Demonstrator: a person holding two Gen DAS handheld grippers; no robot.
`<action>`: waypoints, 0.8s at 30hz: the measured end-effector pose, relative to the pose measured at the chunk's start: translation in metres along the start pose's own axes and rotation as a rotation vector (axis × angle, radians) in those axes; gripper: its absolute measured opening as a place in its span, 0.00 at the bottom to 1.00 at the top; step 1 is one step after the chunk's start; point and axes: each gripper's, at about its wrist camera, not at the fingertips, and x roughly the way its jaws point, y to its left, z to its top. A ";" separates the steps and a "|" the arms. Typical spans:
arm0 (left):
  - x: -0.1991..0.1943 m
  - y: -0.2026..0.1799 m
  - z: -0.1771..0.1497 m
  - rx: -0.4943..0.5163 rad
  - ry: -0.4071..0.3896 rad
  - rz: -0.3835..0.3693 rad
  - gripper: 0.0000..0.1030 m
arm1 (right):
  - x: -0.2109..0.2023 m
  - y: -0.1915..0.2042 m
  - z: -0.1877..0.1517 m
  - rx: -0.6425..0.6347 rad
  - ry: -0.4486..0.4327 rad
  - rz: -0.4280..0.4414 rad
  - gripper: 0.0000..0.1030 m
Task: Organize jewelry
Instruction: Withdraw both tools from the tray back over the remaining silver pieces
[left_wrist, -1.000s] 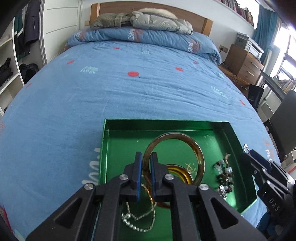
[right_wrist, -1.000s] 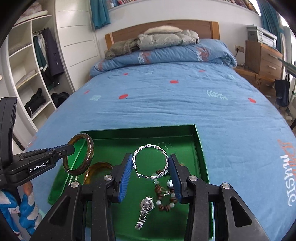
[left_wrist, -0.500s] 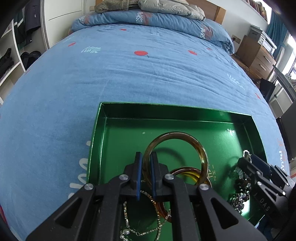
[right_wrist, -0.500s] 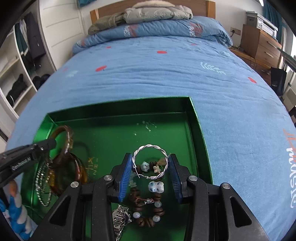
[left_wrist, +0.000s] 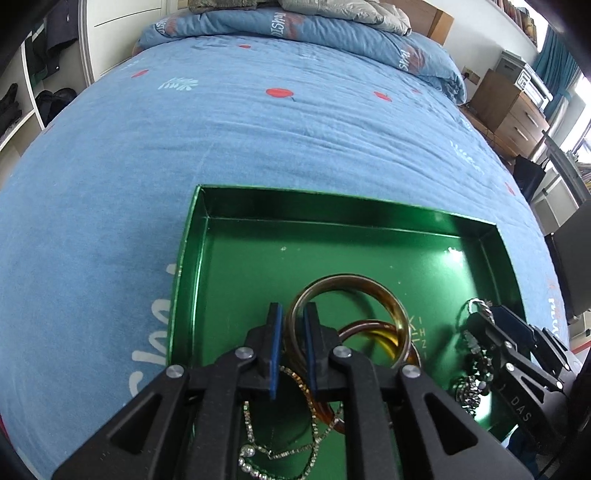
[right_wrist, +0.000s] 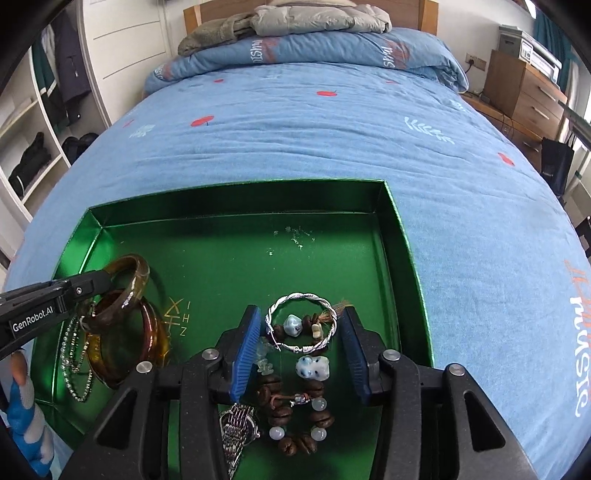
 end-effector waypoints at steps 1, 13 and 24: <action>-0.005 0.000 0.000 0.003 -0.010 0.000 0.12 | -0.005 -0.001 0.000 0.005 -0.011 0.010 0.45; -0.137 0.001 -0.026 0.081 -0.254 0.020 0.16 | -0.137 -0.007 -0.028 0.003 -0.221 0.121 0.49; -0.221 0.025 -0.081 0.126 -0.298 0.012 0.16 | -0.243 -0.012 -0.099 -0.016 -0.328 0.127 0.52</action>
